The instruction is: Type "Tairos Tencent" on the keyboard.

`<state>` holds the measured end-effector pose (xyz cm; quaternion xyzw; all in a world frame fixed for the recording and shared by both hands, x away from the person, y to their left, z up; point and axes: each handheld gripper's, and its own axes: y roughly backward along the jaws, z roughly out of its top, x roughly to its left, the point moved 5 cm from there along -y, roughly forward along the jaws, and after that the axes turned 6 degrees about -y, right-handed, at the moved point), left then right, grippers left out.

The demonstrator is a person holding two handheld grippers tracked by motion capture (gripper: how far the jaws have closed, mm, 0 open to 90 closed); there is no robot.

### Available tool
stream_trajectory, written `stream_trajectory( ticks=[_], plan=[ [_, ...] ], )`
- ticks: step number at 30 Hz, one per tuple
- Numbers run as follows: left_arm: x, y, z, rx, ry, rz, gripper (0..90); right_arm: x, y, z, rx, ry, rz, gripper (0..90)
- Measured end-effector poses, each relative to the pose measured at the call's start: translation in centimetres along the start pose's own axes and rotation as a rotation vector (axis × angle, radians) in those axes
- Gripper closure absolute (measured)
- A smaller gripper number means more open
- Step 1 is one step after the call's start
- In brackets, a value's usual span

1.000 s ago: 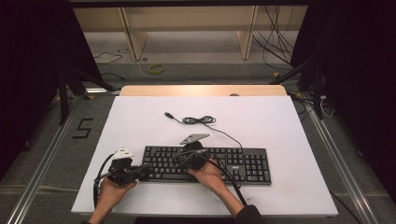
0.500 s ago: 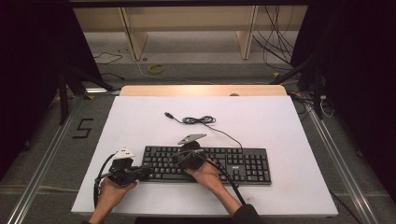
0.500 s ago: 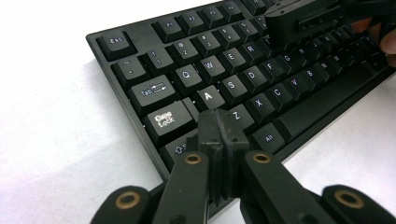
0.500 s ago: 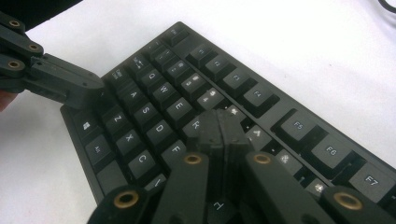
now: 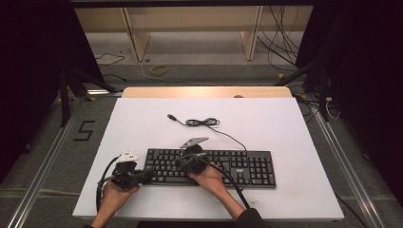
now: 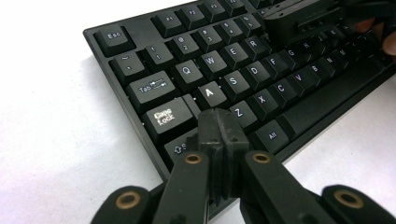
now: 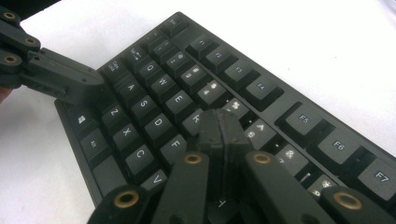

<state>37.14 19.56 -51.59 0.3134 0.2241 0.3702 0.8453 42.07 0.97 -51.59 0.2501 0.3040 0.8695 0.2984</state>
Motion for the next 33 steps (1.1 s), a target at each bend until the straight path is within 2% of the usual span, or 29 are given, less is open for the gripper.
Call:
stream_trajectory(
  ticks=[3,11,22,27,33],
  plan=[
    [0.0,0.0,0.0,-0.002,0.005,0.001,89.2,0.1,0.0,0.0,0.005,0.01,-0.013,90.0],
    [-0.1,0.1,0.1,-0.003,-0.001,0.0,89.0,0.0,0.1,0.0,0.004,-0.004,-0.005,90.0],
    [-0.3,0.8,0.8,-0.067,0.014,-0.015,86.4,-0.1,1.5,0.6,-0.039,-0.032,0.016,89.3],
    [-0.3,1.0,0.9,-0.082,0.024,-0.023,83.0,-0.2,2.0,0.8,-0.053,-0.039,0.027,87.7],
    [-0.3,1.0,1.1,-0.093,0.031,-0.032,73.6,-0.2,2.6,0.7,-0.061,-0.034,0.04,83.6]
  ],
)
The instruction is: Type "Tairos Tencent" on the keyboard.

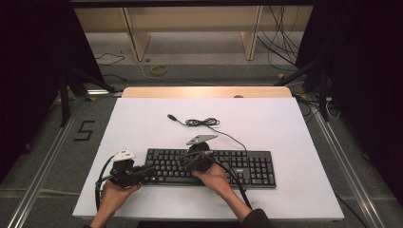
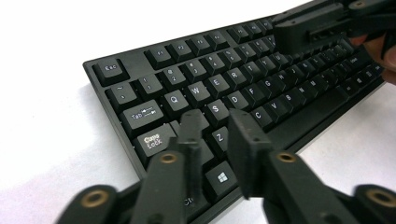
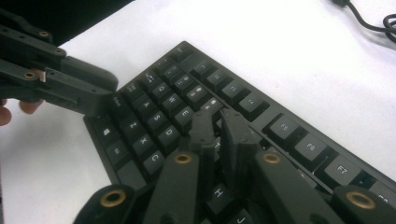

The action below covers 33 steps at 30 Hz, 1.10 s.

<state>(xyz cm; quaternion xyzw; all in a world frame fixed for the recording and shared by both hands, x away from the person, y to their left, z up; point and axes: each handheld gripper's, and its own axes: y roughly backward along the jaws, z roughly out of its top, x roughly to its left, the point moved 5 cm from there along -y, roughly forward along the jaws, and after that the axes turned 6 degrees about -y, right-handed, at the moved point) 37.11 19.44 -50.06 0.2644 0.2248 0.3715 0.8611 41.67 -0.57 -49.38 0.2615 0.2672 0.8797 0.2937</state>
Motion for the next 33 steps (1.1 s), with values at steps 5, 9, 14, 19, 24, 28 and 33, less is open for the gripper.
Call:
stream_trajectory(
  ticks=[5,9,14,19,24,28,33],
  plan=[
    [0.0,0.0,0.4,-0.021,0.018,-0.006,62.5,0.0,0.6,-0.2,-0.01,-0.009,0.032,73.6],
    [-0.1,-0.1,0.7,-0.021,0.029,-0.008,51.3,0.0,1.3,-0.3,-0.02,-0.014,0.06,64.0],
    [-0.3,-0.4,1.1,-0.022,0.019,-0.012,41.6,0.2,2.0,-0.6,-0.022,-0.005,0.07,55.6],
    [-0.4,-0.6,1.6,-0.03,0.018,-0.009,36.8,0.1,2.6,-1.1,-0.021,-0.011,0.07,46.0],
    [-0.4,-0.8,2.0,-0.03,0.005,-0.014,33.1,-0.1,3.0,-1.5,-0.029,-0.013,0.07,42.5],
    [-0.3,-1.0,2.3,-0.026,0.001,-0.008,32.4,-0.1,3.3,-1.9,-0.038,-0.008,0.073,42.1],
    [-0.1,-1.2,2.7,-0.027,0.001,-0.005,32.3,-0.1,3.7,-2.1,-0.047,-0.008,0.082,39.9]
  ],
)
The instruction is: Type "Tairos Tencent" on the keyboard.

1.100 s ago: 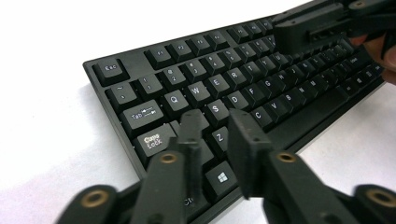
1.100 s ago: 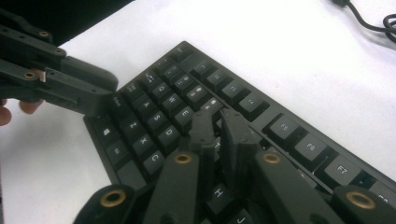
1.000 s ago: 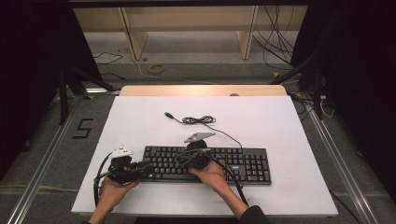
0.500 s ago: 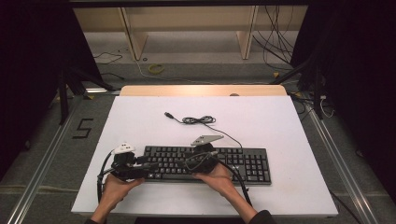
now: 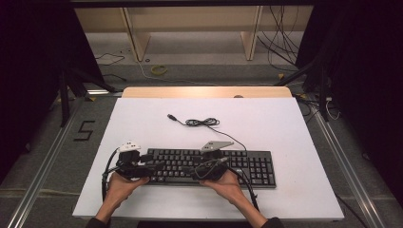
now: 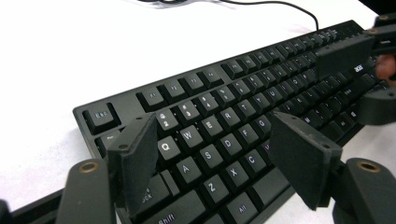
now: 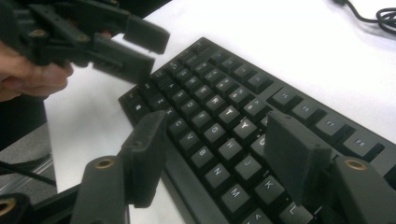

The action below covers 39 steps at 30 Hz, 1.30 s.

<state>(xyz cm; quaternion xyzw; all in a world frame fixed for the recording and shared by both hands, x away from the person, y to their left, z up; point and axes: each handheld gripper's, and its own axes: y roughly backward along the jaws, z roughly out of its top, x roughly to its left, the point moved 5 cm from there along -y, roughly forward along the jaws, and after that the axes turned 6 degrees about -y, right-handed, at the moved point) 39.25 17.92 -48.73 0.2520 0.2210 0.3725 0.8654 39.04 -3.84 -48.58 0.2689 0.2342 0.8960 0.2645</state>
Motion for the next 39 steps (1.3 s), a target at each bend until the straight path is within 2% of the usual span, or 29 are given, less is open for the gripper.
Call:
stream_trajectory(
  ticks=[5,8,18,24,28,39],
  plan=[
    [0.1,-0.3,0.5,0.0,0.001,0.0,34.6,0.1,0.2,-0.3,0.004,0.003,0.008,38.1],
    [0.0,-0.6,0.7,0.011,-0.007,-0.004,40.3,0.1,0.3,-0.4,0.002,0.007,0.007,38.1],
    [-0.9,-2.2,1.2,0.065,-0.069,-0.039,73.9,0.3,0.6,-0.8,0.002,0.014,0.015,38.9],
    [-1.0,-3.1,1.2,0.097,-0.085,-0.039,85.1,0.4,0.7,-1.0,0.005,0.016,0.018,37.5],
    [-0.9,-3.5,1.0,0.113,-0.09,-0.033,88.8,0.5,0.7,-1.1,0.004,0.016,0.019,36.2],
    [-0.6,-4.4,0.7,0.143,-0.097,-0.018,89.0,0.5,0.9,-1.3,0.002,0.021,0.019,35.4]
  ],
)
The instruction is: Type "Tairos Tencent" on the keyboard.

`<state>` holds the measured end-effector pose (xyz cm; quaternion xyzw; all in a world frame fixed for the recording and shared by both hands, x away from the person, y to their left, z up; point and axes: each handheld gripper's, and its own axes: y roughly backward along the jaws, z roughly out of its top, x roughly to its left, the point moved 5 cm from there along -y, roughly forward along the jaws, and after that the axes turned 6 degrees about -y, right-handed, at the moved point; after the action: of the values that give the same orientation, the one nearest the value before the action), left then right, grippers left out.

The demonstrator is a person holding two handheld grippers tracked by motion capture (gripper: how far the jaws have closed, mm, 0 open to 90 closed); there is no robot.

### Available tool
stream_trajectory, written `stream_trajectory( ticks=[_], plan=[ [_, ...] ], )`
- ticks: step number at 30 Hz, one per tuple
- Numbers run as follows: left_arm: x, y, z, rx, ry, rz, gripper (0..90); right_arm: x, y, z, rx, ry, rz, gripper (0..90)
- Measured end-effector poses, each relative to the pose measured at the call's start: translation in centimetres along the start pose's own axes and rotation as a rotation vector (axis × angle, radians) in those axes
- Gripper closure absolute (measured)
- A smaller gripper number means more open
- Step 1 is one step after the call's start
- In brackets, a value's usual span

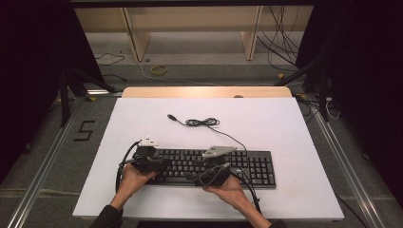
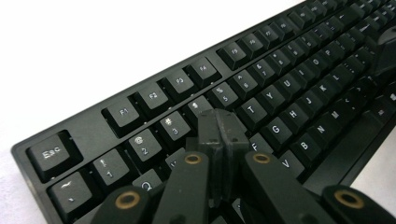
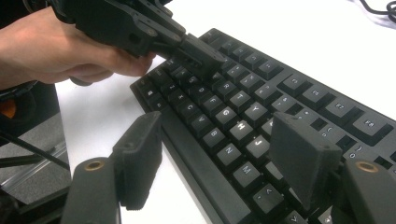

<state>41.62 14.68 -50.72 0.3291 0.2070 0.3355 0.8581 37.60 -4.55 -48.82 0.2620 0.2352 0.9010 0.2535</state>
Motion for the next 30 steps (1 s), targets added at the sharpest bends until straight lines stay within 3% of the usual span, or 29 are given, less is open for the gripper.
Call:
stream_trajectory(
  ticks=[16,25,30],
  plan=[
    [0.0,-0.1,-0.2,-0.005,0.013,0.006,88.7,0.1,0.0,0.0,0.0,0.001,-0.001,36.5],
    [-0.2,1.2,0.2,-0.048,0.023,-0.003,82.6,0.0,-0.1,0.0,-0.002,0.001,-0.002,36.8],
    [-0.2,1.9,0.1,-0.072,0.039,-0.012,73.5,-0.1,-0.1,0.1,-0.007,0.009,-0.004,39.9]
  ],
)
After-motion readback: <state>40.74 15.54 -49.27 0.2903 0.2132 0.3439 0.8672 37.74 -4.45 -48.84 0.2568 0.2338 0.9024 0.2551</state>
